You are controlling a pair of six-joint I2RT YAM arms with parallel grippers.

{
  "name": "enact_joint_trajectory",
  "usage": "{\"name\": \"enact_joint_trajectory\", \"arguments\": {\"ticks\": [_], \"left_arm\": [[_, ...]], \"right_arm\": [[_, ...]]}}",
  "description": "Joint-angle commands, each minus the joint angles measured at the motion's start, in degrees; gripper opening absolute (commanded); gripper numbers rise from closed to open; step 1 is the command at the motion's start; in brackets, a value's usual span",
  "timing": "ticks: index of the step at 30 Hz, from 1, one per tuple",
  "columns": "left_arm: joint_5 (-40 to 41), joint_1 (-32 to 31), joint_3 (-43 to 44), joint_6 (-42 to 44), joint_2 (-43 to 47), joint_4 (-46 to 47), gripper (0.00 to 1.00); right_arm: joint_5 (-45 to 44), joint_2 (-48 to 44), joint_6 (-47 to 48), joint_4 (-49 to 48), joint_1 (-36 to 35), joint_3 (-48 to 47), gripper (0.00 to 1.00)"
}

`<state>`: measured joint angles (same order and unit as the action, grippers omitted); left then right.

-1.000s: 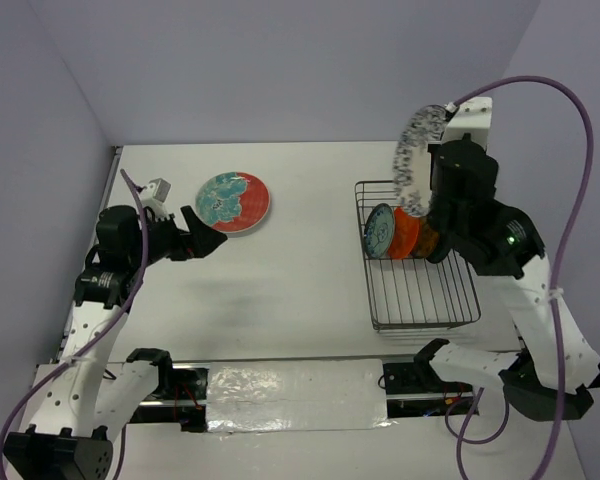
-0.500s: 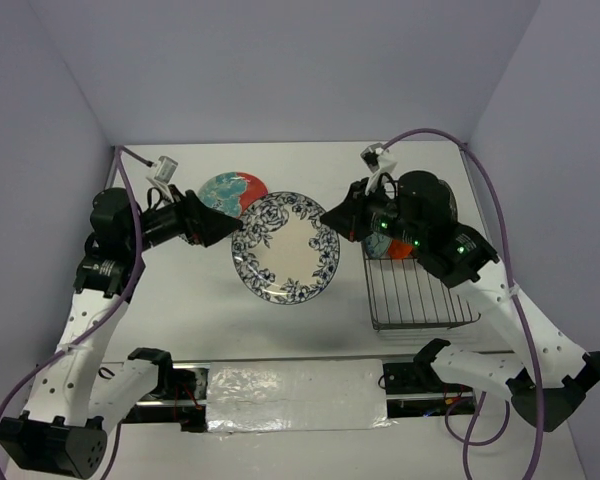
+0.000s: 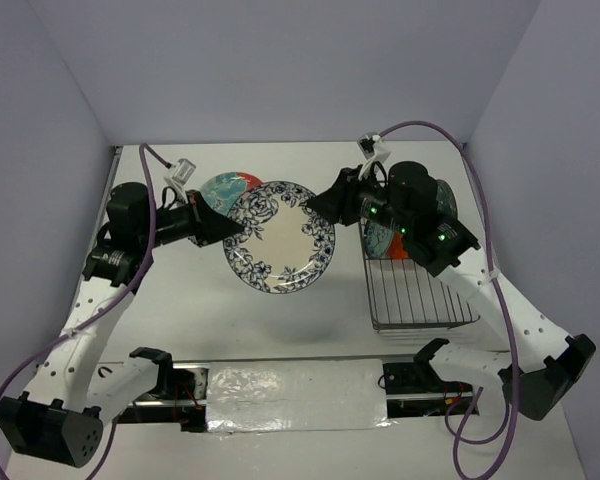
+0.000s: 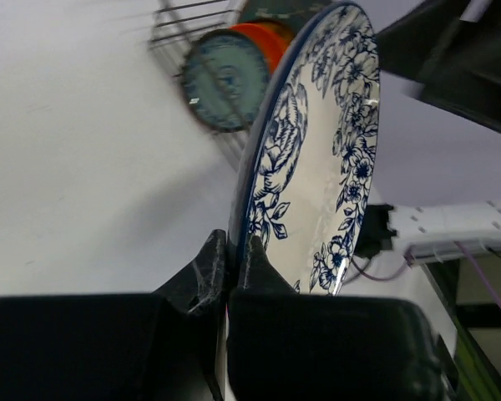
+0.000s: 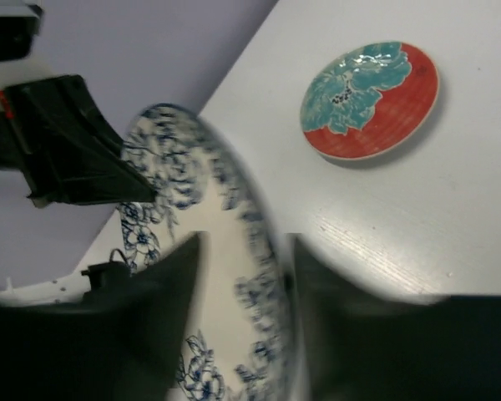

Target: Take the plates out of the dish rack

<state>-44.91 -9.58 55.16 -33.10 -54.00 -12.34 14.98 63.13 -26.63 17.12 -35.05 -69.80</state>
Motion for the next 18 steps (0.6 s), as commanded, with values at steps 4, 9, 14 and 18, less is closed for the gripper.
{"name": "enact_joint_trajectory", "arguments": {"ticks": [4, 9, 14, 18], "left_arm": [[24.48, 1.75, 6.18, -3.97, -6.55, -9.18, 0.00], [27.59, 9.40, 10.76, -11.26, -15.85, -7.54, 0.00], [27.15, 14.77, 19.01, -13.04, -30.68, -3.04, 0.00], [23.90, 16.09, 25.17, -13.74, -42.05, -1.90, 0.00]], "right_arm": [[-16.84, -5.03, -1.32, -4.05, -1.08, -0.07, 1.00], [-27.46, -11.26, 2.89, 4.39, -0.37, 0.80, 1.00], [-28.95, -15.75, 5.71, 9.05, -0.11, 2.82, 1.00], [-28.87, -19.35, 6.59, 10.56, 0.07, 4.85, 1.00]]}}
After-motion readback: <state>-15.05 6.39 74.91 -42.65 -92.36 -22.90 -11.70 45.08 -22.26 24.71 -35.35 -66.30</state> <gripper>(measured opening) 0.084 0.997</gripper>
